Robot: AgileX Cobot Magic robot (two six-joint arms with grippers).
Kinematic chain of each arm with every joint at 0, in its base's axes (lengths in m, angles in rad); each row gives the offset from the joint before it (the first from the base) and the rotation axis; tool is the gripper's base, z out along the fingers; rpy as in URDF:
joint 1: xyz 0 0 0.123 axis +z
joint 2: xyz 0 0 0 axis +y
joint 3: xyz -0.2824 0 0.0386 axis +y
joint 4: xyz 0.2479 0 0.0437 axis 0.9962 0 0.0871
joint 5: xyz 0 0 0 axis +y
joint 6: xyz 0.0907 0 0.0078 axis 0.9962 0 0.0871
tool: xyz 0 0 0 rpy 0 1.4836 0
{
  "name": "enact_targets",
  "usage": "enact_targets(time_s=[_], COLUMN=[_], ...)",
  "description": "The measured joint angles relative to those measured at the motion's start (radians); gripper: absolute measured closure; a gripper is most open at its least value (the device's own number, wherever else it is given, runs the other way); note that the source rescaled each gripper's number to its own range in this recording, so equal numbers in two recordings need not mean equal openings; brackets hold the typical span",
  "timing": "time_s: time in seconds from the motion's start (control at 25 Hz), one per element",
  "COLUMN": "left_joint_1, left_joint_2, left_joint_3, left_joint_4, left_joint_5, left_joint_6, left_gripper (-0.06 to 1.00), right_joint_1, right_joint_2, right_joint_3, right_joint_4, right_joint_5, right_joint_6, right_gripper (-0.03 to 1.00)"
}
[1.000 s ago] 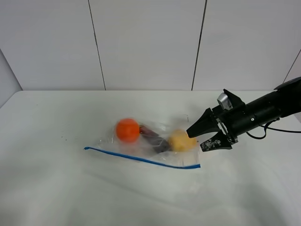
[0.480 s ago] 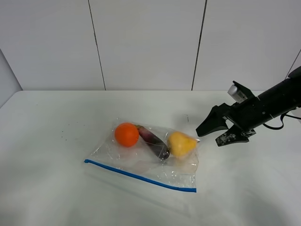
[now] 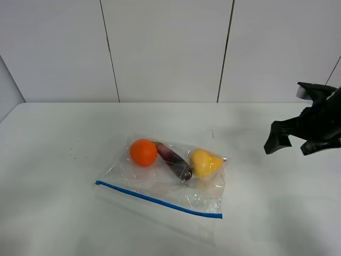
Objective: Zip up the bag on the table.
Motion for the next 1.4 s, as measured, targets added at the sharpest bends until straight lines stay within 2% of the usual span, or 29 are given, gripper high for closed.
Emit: enact_targets(time_s=[0.12, 0.2, 0.28, 0.56, 0.88, 1.4], left_joint_1=[0.000, 0.000, 0.000, 0.000, 0.000, 0.000], left_joint_2=[0.000, 0.000, 0.000, 0.000, 0.000, 0.000], left_joint_3=[0.000, 0.000, 0.000, 0.000, 0.000, 0.000], left_joint_4=[0.000, 0.000, 0.000, 0.000, 0.000, 0.000], left_joint_5=[0.000, 0.000, 0.000, 0.000, 0.000, 0.000], left_joint_6=[0.000, 0.000, 0.000, 0.000, 0.000, 0.000], left_gripper=[-0.06, -0.06, -0.06, -0.06, -0.06, -0.06], right_joint_1=[0.000, 0.000, 0.000, 0.000, 0.000, 0.000], right_joint_2=[-0.033, -0.052, -0.068, -0.143, -0.387, -0.934], right_joint_3=[0.001, 0.001, 0.001, 0.050, 0.198, 0.362], right_joint_4=[-0.192, -0.267, -0.295, -0.301, -0.278, -0.206], right_joint_5=[-0.008, -0.012, -0.021, -0.075, -0.112, -0.019], right_joint_6=[0.105, 0.144, 0.156, 0.140, 0.089, 0.064], right_gripper=[-0.03, -0.03, -0.03, -0.03, -0.03, -0.03])
